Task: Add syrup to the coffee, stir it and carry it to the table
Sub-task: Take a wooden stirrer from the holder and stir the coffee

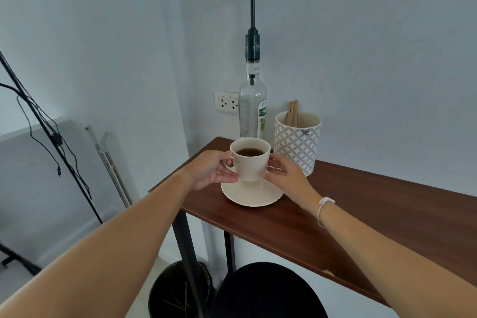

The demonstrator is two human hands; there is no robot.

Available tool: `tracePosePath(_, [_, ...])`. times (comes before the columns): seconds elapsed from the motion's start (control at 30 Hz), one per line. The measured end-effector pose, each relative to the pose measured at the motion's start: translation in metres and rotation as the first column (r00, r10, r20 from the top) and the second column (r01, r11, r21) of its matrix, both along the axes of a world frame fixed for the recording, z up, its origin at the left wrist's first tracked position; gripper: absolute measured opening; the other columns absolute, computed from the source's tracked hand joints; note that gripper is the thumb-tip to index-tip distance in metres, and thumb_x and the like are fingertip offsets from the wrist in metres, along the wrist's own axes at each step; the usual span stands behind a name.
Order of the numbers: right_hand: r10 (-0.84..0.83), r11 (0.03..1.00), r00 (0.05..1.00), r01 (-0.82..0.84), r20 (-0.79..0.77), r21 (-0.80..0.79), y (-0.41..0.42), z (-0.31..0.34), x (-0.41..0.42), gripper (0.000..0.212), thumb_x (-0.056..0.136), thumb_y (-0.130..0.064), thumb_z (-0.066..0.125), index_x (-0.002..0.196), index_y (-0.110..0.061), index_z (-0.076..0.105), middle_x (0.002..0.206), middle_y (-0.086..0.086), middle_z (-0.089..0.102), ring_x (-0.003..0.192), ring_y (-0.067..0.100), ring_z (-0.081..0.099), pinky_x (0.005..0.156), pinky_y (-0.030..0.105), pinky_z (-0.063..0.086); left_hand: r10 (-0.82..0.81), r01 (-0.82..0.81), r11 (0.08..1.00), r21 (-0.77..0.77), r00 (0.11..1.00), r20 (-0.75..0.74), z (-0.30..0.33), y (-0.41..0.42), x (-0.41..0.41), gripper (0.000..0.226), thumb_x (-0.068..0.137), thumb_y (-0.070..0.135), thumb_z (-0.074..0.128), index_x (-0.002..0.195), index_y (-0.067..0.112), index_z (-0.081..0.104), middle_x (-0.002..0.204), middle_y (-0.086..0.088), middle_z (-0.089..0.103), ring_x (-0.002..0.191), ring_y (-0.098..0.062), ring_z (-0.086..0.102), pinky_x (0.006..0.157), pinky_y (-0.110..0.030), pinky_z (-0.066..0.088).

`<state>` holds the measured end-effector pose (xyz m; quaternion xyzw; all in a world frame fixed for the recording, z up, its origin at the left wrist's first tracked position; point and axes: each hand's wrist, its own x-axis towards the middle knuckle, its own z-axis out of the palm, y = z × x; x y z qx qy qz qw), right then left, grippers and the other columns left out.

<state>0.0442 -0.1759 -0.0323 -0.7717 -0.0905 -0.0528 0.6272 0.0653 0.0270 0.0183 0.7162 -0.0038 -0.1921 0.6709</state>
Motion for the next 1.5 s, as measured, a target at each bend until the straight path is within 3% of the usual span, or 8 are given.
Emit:
tracePosePath(0.17, [-0.031,1.0,0.999,0.031,-0.025,-0.002,-0.005,-0.02,-0.001,0.047,0.085,-0.006,0.064,0.129,-0.011,0.05,0.122,0.002,0.056,0.107,0.014,0.057,0.073,0.002,0.048,-0.028,0.028,1.0,0.008,0.998,-0.049,-0.021,-0.006,0.002,0.035,0.099,0.024,0.042,0.069,0.007,0.047,0.098,-0.033,0.061,0.089,-0.034,0.068,0.074,-0.029,0.06])
tracePosePath(0.37, [-0.044,0.999,0.998,0.043,-0.035,-0.027,-0.007,-0.02,0.001,0.043,0.083,-0.006,0.066,0.123,-0.011,0.051,0.121,0.01,0.06,0.109,0.021,0.06,0.088,0.02,0.048,-0.029,0.03,0.999,0.015,0.999,-0.04,-0.021,-0.004,0.003,0.035,0.099,0.024,0.042,0.069,0.007,0.048,0.097,-0.033,0.063,0.093,-0.035,0.068,0.079,-0.032,0.059])
tracePosePath(0.83, [-0.101,0.994,0.995,0.101,0.019,-0.05,-0.008,-0.022,0.0,0.029,0.087,-0.009,0.061,0.114,-0.018,0.055,0.107,0.001,0.061,0.1,0.013,0.058,0.076,0.009,0.046,-0.027,0.028,0.999,0.043,0.999,-0.033,-0.025,-0.003,-0.002,0.034,0.098,0.025,0.043,0.069,0.008,0.048,0.102,-0.031,0.066,0.097,-0.034,0.069,0.081,-0.032,0.059])
tracePosePath(1.03, [-0.285,0.957,0.933,0.289,0.22,0.015,-0.023,0.012,0.017,0.019,0.086,-0.006,0.057,0.092,-0.024,0.061,0.091,0.012,0.067,0.09,0.03,0.066,0.09,0.046,0.054,-0.016,0.016,0.997,0.073,1.0,-0.004,-0.026,-0.004,-0.003,0.035,0.098,0.027,0.043,0.069,0.008,0.048,0.104,-0.029,0.067,0.099,-0.032,0.069,0.084,-0.033,0.058])
tracePosePath(1.17, [-0.369,0.927,0.866,0.368,0.336,0.07,-0.038,0.058,0.028,0.028,0.087,-0.007,0.054,0.076,-0.032,0.061,0.076,0.008,0.066,0.067,0.021,0.062,0.07,0.039,0.056,-0.016,0.015,0.997,0.074,1.0,0.009,-0.027,-0.005,-0.004,0.034,0.098,0.026,0.043,0.07,0.007,0.049,0.102,-0.029,0.068,0.097,-0.031,0.07,0.084,-0.033,0.058])
tracePosePath(1.27, [-0.442,0.884,0.798,0.466,0.411,0.046,-0.043,0.086,0.04,0.019,0.084,-0.008,0.053,0.075,-0.023,0.063,0.069,0.001,0.062,0.071,0.02,0.061,0.068,0.033,0.053,-0.019,0.018,0.996,0.084,1.0,0.012,-0.027,-0.005,-0.004,0.033,0.098,0.026,0.044,0.072,0.007,0.049,0.104,-0.029,0.067,0.096,-0.031,0.07,0.081,-0.032,0.058])
tracePosePath(1.37, [-0.48,0.845,0.804,0.531,0.352,-0.061,-0.05,0.102,0.061,0.015,0.082,-0.008,0.051,0.084,-0.011,0.066,0.079,0.004,0.063,0.077,0.018,0.06,0.071,0.028,0.053,-0.015,0.014,0.996,0.083,1.0,0.008,-0.027,-0.005,-0.004,0.032,0.098,0.026,0.045,0.073,0.006,0.05,0.106,-0.03,0.067,0.099,-0.032,0.069,0.083,-0.034,0.057])
tracePosePath(1.5, [-0.45,0.77,0.868,0.496,0.21,-0.402,-0.057,0.108,0.089,0.016,0.083,-0.012,0.054,0.068,-0.006,0.055,0.065,0.009,0.055,0.054,0.018,0.051,0.049,0.022,0.044,-0.017,0.017,0.996,0.082,1.0,-0.001,-0.026,-0.005,-0.004,0.032,0.098,0.025,0.045,0.073,0.006,0.049,0.107,-0.03,0.067,0.101,-0.033,0.068,0.084,-0.034,0.057])
